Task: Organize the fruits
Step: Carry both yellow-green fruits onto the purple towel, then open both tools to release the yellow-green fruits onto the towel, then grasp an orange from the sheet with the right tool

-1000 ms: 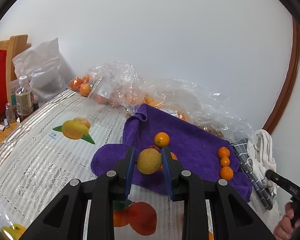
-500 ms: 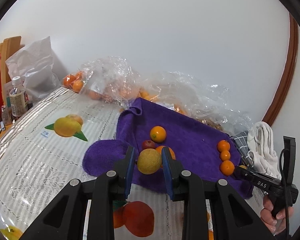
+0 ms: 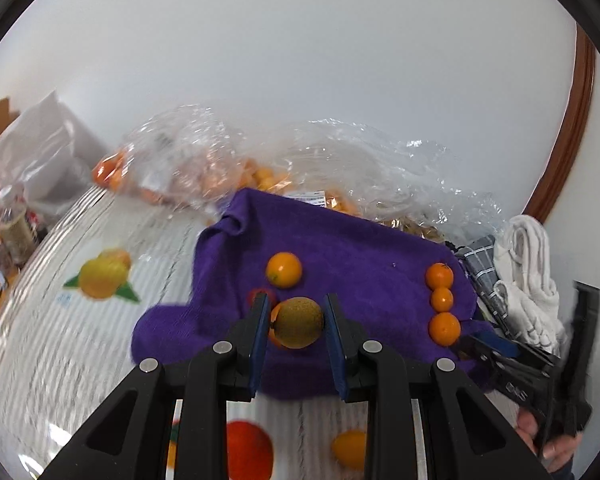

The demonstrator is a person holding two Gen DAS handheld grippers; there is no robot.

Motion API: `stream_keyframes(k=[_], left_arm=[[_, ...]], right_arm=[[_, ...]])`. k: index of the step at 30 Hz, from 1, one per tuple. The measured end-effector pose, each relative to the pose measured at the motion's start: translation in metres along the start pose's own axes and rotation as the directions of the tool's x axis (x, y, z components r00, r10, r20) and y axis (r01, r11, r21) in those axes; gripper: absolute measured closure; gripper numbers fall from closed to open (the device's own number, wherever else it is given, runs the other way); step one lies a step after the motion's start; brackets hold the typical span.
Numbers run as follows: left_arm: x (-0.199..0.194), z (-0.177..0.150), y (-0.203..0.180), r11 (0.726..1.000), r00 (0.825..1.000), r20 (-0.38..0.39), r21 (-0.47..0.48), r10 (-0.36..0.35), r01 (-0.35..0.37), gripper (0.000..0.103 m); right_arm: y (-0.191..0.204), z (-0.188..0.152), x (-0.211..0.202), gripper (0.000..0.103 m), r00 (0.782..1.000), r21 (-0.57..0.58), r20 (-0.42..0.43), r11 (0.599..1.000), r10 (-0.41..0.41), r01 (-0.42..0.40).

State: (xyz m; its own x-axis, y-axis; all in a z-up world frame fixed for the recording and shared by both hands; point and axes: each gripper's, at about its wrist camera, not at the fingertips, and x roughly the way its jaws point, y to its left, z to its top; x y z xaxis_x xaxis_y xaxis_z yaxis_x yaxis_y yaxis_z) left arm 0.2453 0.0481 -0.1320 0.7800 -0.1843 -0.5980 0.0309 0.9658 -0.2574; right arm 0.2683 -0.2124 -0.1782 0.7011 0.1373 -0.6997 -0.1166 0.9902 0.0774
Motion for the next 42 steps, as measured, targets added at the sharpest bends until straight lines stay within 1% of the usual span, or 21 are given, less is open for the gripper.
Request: stream_keyframes(k=[1,3,5,7,10,12,13,15,19,21,22,23,24,25,27,30,32,35,36,39,42], left_arm=[[0.007,0.005,-0.005,1.000,1.000,-0.013,0.008,-0.001,0.002,0.077],[0.021,0.011,-0.011,1.000,0.999,-0.037,0.018,0.012,-0.012,0.077],[0.038,0.016,-0.020,0.999,0.997,-0.069,0.040,0.035,-0.032,0.077],[0.057,0.019,-0.028,0.996,0.991,-0.111,0.065,0.074,-0.067,0.077],[0.076,0.019,-0.036,0.993,0.984,-0.153,0.094,0.087,-0.073,0.077],[0.084,0.019,-0.041,0.987,0.980,-0.163,0.127,0.114,-0.094,0.077],[0.090,0.019,-0.044,0.981,0.976,-0.166,0.152,0.143,-0.118,0.077],[0.096,0.019,-0.047,0.973,0.970,-0.167,0.176,0.179,-0.149,0.077],[0.106,0.015,-0.048,0.960,0.955,-0.199,0.221,0.219,-0.174,0.077],[0.107,0.014,-0.049,0.955,0.953,-0.203,0.239,0.225,-0.175,0.074],[0.107,0.014,-0.048,0.956,0.952,-0.211,0.240,0.224,-0.172,0.068],[0.106,0.015,-0.046,0.958,0.949,-0.225,0.232,0.218,-0.165,0.064],[0.104,0.015,-0.043,0.963,0.949,-0.236,0.218,0.209,-0.158,0.057],[0.098,0.016,-0.039,0.969,0.952,-0.235,0.197,0.196,-0.151,0.052],[0.082,0.016,-0.033,0.972,0.958,-0.211,0.175,0.192,-0.157,0.051],[0.052,0.014,-0.021,0.974,0.971,-0.149,0.154,0.188,-0.165,0.044],[0.031,0.007,-0.009,0.976,0.974,-0.124,0.132,0.189,-0.173,0.043],[0.004,-0.009,0.013,0.979,0.973,-0.137,0.118,0.184,-0.168,0.043],[-0.003,-0.014,0.019,0.979,0.973,-0.138,0.116,0.183,-0.167,0.043],[-0.017,-0.031,0.040,0.978,0.970,-0.142,0.096,0.197,-0.185,0.043],[-0.027,-0.050,0.053,0.977,0.965,-0.167,0.093,0.203,-0.190,0.043]], right_arm=[[0.000,0.000,-0.004,0.052,1.000,-0.004,0.015,1.000,-0.002,0.002],[-0.001,0.000,-0.012,0.048,0.999,-0.011,0.037,1.000,-0.011,0.011],[-0.004,-0.002,-0.018,0.047,0.999,-0.005,0.048,1.000,-0.017,0.017],[-0.007,-0.003,-0.022,0.047,0.998,0.004,0.055,1.000,-0.020,0.020],[-0.008,-0.002,-0.024,0.047,0.998,0.005,0.063,1.000,-0.030,0.030],[-0.009,-0.002,-0.023,0.047,0.998,0.004,0.058,0.999,-0.036,0.036],[-0.009,-0.002,-0.021,0.047,0.998,0.004,0.054,0.999,-0.039,0.039],[-0.009,-0.002,-0.019,0.047,0.998,0.002,0.048,0.999,-0.048,0.048],[-0.008,-0.003,-0.018,0.047,0.998,-0.002,0.045,0.999,-0.048,0.048],[-0.006,-0.003,-0.018,0.047,0.998,-0.013,0.049,0.999,-0.049,0.050],[-0.005,-0.004,-0.018,0.047,0.998,-0.017,0.050,0.999,-0.049,0.050],[-0.004,-0.004,-0.019,0.047,0.998,-0.020,0.052,0.999,-0.048,0.049],[-0.004,-0.004,-0.018,0.047,0.998,-0.023,0.053,0.999,-0.045,0.046],[-0.003,-0.005,-0.018,0.047,0.998,-0.026,0.054,0.999,-0.041,0.042],[-0.002,-0.005,-0.016,0.045,0.998,-0.031,0.051,0.999,-0.035,0.037],[0.001,-0.007,-0.014,0.045,0.998,-0.043,0.041,0.998,-0.037,0.039],[0.006,-0.006,-0.018,0.045,0.998,-0.058,0.043,0.998,-0.036,0.038],[0.018,-0.007,-0.028,0.045,0.997,-0.082,0.035,0.994,-0.068,0.071],[0.023,-0.008,-0.034,0.045,0.997,-0.077,0.030,0.995,-0.066,0.068],[0.037,-0.017,-0.050,0.038,1.000,-0.051,0.018,0.999,-0.001,0.002],[0.056,-0.030,-0.061,0.035,1.000,-0.065,0.017,0.998,0.016,-0.015]])
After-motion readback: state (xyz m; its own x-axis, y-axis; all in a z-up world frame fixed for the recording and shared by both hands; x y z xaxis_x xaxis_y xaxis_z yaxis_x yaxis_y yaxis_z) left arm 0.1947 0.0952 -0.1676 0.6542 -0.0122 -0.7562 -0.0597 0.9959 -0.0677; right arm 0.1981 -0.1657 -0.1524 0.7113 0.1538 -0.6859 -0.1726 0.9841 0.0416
